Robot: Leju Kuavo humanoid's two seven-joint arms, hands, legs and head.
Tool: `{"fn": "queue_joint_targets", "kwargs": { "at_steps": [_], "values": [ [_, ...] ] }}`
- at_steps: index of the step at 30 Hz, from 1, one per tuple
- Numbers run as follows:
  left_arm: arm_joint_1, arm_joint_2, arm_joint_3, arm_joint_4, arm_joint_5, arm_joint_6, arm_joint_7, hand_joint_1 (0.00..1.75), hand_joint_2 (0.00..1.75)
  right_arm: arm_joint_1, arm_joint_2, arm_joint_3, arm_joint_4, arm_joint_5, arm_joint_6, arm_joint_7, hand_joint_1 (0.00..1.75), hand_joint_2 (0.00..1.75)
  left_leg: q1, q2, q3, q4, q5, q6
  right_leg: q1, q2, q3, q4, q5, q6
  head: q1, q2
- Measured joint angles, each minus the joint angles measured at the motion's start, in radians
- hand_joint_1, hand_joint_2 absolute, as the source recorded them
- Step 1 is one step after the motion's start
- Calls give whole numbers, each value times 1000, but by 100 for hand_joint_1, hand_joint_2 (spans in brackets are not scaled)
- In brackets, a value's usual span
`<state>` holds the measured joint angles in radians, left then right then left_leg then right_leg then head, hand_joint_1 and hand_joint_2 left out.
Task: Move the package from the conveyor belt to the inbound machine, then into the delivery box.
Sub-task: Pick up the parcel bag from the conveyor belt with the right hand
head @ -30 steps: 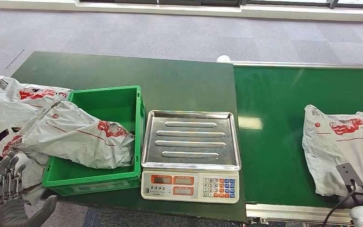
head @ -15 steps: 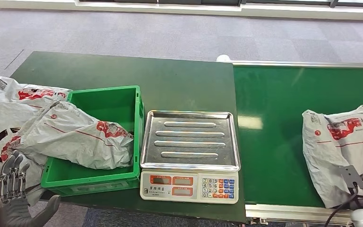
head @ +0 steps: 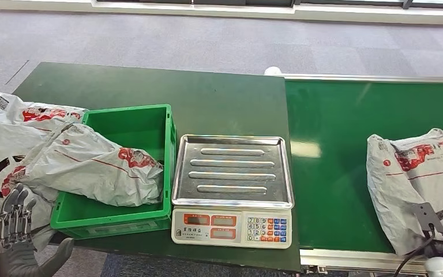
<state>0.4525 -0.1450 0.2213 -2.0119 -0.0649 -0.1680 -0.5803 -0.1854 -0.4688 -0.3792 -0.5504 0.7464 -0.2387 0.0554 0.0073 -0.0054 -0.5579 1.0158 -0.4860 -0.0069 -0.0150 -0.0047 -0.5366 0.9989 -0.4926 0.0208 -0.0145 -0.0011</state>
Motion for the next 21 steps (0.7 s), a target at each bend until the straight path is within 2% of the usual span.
{"fn": "queue_joint_targets", "kwargs": {
  "at_steps": [3, 7, 9, 11, 12, 16, 18, 21],
  "values": [
    [-1, 0, 0, 0, 0, 2, -5, 0, 175, 18, 20, -10, -72, -70, -31, -88, 175, 175, 0, 0, -4, 0, 0, 0, 0, 1, -1, 0, 0, 0, 0, 0],
    [-5, 4, -4, 5, 2, 26, -21, 0, 175, 50, 64, -13, -254, -240, -58, -226, 175, 175, 0, 1, -7, 0, 0, -1, 0, 1, -3, 1, 0, 0, 0, 0],
    [-8, 6, -9, 9, 2, 42, -37, 0, 175, 61, 105, 6, -384, -310, -85, -317, 175, 175, 0, 1, -10, -1, 1, -1, 0, 2, -5, 4, 1, -1, 0, 0],
    [-16, 6, -16, 12, 2, 59, -54, 0, 175, 54, 155, 52, -514, -331, -114, -420, 175, 175, 0, 5, -12, -1, 1, -2, 1, 6, -8, 5, 1, -2, 0, 0],
    [-23, 6, -21, 14, 0, 68, -59, 0, 175, 43, 181, 86, -571, -323, -130, -442, 175, 175, 0, 7, -12, -1, 1, -3, 1, 8, -9, 5, 2, -3, 0, 0],
    [-45, 15, -50, 17, 1, 113, -62, 0, 175, -44, 277, 270, -727, -280, -226, -363, 175, 175, 2, 8, -6, -1, 5, -6, 2, 9, -12, 7, 3, -6, 0, 0],
    [-51, 25, -63, 16, 9, 130, -60, 0, 175, -82, 303, 365, -769, -279, -264, -336, 175, 175, 2, 7, -5, -1, 6, -8, 2, 7, -13, 8, 4, -7, 0, 0],
    [-52, 39, -73, 16, 16, 142, -60, 0, 175, -104, 323, 449, -821, -291, -280, -325, 175, 175, 2, 3, -6, -1, 7, -8, 2, 4, -13, 8, 4, -7, 0, 0]
  ]
}}
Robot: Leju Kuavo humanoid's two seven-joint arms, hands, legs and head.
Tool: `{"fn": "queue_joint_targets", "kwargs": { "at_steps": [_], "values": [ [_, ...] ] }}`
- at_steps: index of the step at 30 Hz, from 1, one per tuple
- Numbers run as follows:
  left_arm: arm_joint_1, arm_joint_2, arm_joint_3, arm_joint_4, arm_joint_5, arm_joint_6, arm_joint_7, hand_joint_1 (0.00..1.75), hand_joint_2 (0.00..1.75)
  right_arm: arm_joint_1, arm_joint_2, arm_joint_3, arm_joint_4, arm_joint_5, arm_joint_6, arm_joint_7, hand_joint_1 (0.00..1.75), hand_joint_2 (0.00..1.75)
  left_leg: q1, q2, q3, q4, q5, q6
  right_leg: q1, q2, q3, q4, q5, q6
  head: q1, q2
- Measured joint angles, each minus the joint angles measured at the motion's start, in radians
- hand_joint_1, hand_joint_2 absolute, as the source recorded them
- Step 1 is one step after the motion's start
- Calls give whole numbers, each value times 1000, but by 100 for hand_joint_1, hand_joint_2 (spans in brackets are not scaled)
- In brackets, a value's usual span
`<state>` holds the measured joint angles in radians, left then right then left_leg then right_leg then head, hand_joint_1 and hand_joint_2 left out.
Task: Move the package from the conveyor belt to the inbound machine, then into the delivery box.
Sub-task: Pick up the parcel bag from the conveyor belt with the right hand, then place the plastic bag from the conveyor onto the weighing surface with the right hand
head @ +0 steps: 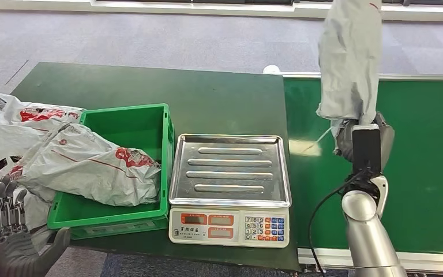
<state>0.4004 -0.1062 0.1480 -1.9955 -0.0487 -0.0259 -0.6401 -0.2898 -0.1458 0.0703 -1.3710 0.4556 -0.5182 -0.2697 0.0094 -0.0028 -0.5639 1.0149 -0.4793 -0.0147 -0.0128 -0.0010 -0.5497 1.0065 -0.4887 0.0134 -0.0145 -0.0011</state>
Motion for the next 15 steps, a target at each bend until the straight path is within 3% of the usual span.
{"fn": "queue_joint_targets", "kwargs": {
  "at_steps": [11, 15],
  "values": [
    [0, 21, -3, 0, 4, 3, 0, 0, 175, -11, 21, 73, -69, -16, 0, -2, 175, 175, -1, -1, -2, 0, 0, 0, -1, -1, -1, 0, 0, 0, 0, 0],
    [0, 27, -3, 1, 9, 3, -2, 0, 175, -12, 27, 74, -83, -39, 39, -13, 175, 175, 0, -1, -2, 0, 0, 0, -1, -1, -1, 0, 0, 0, 0, 0]
  ]
}}
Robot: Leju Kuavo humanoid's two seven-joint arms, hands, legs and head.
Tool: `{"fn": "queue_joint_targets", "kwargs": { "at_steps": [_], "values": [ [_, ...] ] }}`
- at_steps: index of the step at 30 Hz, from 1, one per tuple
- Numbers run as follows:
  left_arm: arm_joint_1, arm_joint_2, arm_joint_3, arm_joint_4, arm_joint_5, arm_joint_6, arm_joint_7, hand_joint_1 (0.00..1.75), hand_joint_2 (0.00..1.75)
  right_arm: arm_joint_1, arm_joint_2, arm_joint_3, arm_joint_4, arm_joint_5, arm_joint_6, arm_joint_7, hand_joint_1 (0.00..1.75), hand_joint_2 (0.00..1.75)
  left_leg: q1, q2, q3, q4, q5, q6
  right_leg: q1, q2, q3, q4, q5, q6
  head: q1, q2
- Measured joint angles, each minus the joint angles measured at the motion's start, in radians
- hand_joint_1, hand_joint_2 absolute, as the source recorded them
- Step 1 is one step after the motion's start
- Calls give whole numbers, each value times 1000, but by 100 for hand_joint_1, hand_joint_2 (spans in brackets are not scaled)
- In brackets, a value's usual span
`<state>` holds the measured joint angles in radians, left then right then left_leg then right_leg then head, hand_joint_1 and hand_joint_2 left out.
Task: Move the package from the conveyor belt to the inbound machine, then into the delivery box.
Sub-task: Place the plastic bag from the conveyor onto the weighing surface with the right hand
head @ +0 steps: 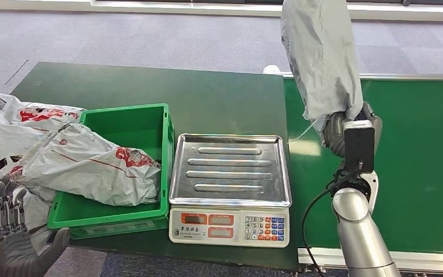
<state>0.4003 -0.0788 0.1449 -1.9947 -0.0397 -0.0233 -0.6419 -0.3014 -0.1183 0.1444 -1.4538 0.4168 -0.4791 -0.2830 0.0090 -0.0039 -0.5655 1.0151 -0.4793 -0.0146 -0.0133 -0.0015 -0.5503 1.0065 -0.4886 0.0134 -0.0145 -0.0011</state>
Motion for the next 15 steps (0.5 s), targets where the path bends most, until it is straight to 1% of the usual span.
{"fn": "queue_joint_targets", "kwargs": {
  "at_steps": [3, 5, 8, 9, 11, 12, 13, 14, 15],
  "values": [
    [-6, 10, -4, 4, 6, 0, -1, 0, 175, -7, 6, 18, -18, 2, 97, 16, 175, 175, 0, 0, 0, 0, 0, 0, 1, 0, 0, 0, 0, 0, 0, 0],
    [-18, 18, -14, 12, 7, 0, -1, 0, 175, -22, 12, 56, -28, 32, 198, 68, 175, 175, 0, 0, 0, 0, 0, -1, 1, 1, 0, 0, 0, 0, 0, 0],
    [-39, 32, -35, 27, 8, -1, -1, 0, 175, -48, 20, 167, -39, 116, 382, 214, 175, 175, 0, 2, 1, 0, 1, -1, 3, 2, 0, 0, 0, -1, 0, 0],
    [-43, 36, -41, 32, 9, -2, -1, 0, 175, -52, 22, 210, -41, 147, 429, 264, 175, 175, 0, 2, 1, 0, 1, -2, 3, 2, 0, 0, 0, -1, 0, 0],
    [-46, 44, -52, 39, 8, -5, 1, 0, 175, -54, 22, 287, -45, 201, 496, 344, 175, 175, 1, 1, 1, 0, 1, -2, 4, 1, -1, 0, 0, -1, 0, 0],
    [-46, 45, -54, 42, 4, -8, 5, 0, 175, -52, 12, 321, -54, 244, 537, 380, 175, 175, 1, 0, 0, 0, 1, -2, 3, 0, -1, 0, 0, -1, 0, 0],
    [-44, 43, -55, 42, -5, -15, 10, 0, 175, -46, -11, 356, -73, 304, 596, 413, 175, 175, 1, -1, 0, 0, 1, -2, 3, -2, -1, 0, 0, -2, 0, 0],
    [-39, 38, -55, 39, -16, -25, 16, 0, 175, -35, -47, 390, -101, 374, 667, 440, 175, 175, 1, -3, 0, 0, 1, -2, 3, -3, 0, 0, -1, -2, 0, 0],
    [-31, 30, -53, 33, -29, -38, 21, 0, 175, -19, -95, 426, -136, 443, 733, 456, 175, 175, 1, -4, 0, 0, 1, -1, 2, -5, 0, -1, -1, -2, 0, 0]
  ]
}}
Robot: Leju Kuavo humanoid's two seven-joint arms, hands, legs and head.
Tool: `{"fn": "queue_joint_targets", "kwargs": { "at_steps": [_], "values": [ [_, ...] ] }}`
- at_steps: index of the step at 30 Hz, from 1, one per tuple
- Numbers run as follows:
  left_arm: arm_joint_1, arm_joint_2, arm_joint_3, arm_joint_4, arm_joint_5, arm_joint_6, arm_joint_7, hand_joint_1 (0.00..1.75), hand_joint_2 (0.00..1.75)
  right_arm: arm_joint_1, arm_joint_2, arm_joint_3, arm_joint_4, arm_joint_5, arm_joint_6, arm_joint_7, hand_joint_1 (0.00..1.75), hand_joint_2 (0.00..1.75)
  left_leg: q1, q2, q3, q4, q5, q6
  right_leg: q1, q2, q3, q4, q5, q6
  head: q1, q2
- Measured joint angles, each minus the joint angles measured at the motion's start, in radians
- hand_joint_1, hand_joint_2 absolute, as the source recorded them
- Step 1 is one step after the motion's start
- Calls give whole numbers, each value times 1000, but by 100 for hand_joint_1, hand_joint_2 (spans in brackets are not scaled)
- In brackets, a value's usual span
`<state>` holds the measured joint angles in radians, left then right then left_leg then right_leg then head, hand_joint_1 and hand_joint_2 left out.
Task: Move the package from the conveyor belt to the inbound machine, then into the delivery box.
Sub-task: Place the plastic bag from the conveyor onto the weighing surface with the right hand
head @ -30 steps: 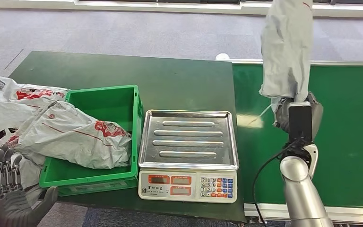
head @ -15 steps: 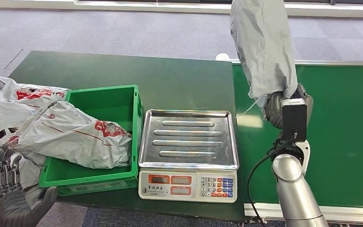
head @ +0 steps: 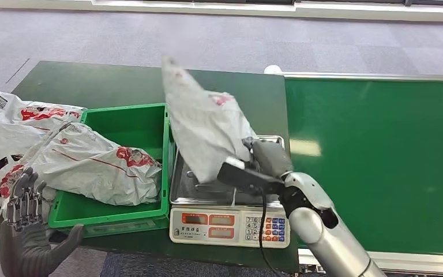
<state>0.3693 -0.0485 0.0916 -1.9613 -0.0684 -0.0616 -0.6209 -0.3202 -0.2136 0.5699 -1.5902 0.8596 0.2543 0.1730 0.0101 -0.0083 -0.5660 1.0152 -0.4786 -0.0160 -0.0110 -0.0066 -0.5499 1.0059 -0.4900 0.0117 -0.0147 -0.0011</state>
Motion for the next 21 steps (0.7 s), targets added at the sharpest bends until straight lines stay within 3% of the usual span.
{"fn": "queue_joint_targets", "kwargs": {
  "at_steps": [2, 5, 11, 15, 19, 21],
  "values": [
    [18, -21, 8, -17, -18, -27, 5, 0, 175, 33, -99, 54, -69, 70, 85, -10, 175, 175, -1, -2, -3, 0, -1, 1, -2, -2, 0, 0, 0, 1, 0, 0],
    [29, -55, 27, -39, -32, -60, 7, 0, 175, 27, -207, 86, -142, 58, 157, -56, 175, 175, -3, 2, -6, 1, -2, 3, -4, 1, -3, -1, 2, 4, 0, 0],
    [30, -108, 68, -59, -51, -124, 3, 0, 175, -167, -319, 140, -171, -101, 305, -91, 175, 175, -3, 4, -5, 1, 1, 5, -4, 4, -5, -1, 4, 6, 0, 0],
    [29, -139, 106, -62, -59, -161, -2, 0, 175, -293, -357, 196, -171, -184, 329, -66, 175, 175, -3, 3, -5, 1, 3, 4, -3, 3, -4, -1, 5, 5, 0, 0],
    [29, -167, 139, -73, -71, -187, -9, 0, 175, -369, -380, 243, -170, -245, 337, -48, 0, 175, -3, 3, -5, 1, 3, 4, -3, 4, -4, 0, 5, 5, 0, 0],
    [29, -182, 158, -80, -76, -208, -12, 0, 175, -415, -388, 270, -170, -305, 350, -40, 0, 175, -3, 3, -5, 1, 3, 4, -3, 4, -5, 0, 6, 5, 0, 0]
  ]
}}
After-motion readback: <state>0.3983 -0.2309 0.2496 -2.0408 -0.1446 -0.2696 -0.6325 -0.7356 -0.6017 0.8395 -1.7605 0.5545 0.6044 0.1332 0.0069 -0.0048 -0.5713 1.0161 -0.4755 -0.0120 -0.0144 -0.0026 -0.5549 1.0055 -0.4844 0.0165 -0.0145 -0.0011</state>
